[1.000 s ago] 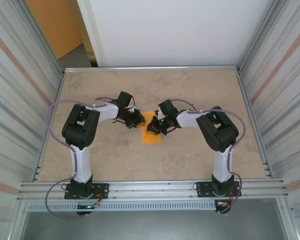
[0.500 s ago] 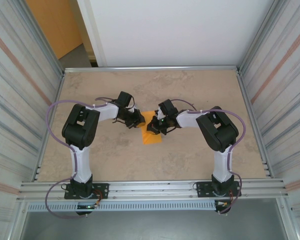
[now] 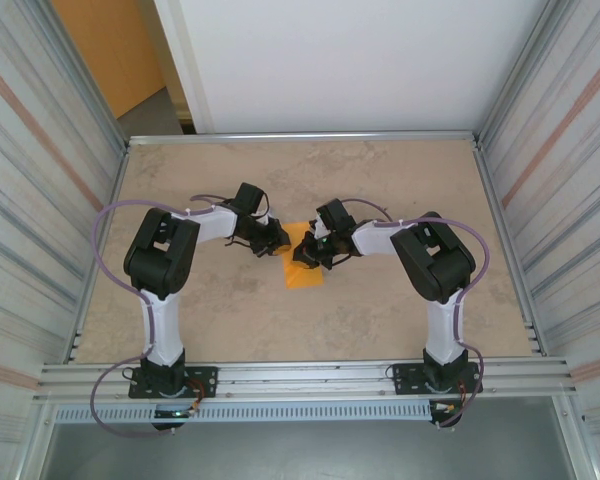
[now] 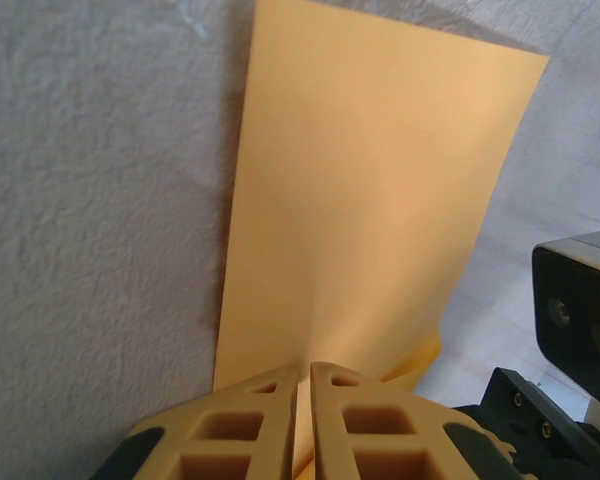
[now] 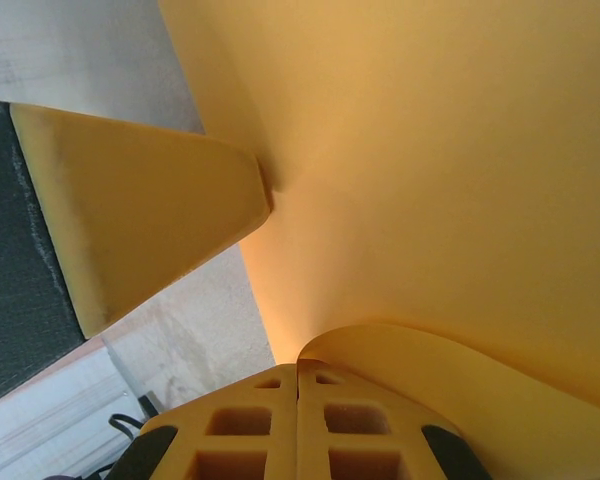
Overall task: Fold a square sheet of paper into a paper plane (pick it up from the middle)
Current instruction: Fold the triangle a second time at the center of the table.
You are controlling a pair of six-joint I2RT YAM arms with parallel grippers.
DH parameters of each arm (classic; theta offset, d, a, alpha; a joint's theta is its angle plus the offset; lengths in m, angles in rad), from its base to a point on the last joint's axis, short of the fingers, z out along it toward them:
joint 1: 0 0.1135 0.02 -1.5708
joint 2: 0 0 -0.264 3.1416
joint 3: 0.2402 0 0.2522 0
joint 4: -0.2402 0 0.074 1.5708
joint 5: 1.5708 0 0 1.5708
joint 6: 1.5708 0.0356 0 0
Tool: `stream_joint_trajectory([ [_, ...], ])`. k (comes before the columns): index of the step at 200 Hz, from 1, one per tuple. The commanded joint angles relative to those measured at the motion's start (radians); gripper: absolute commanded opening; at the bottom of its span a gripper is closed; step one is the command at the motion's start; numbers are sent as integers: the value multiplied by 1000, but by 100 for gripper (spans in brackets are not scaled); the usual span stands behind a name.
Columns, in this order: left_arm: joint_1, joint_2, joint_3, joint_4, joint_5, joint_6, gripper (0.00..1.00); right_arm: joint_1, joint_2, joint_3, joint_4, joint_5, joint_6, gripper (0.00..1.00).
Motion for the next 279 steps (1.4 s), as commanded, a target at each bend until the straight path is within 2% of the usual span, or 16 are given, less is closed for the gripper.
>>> stream_joint_trajectory([
  [1,3,24,-29,-79,-33,19,14,-6,22,23,2,2,16,1],
  [279,2,20,-35,-79,-34,20,14,1,41,23,17,-20,-7,1],
])
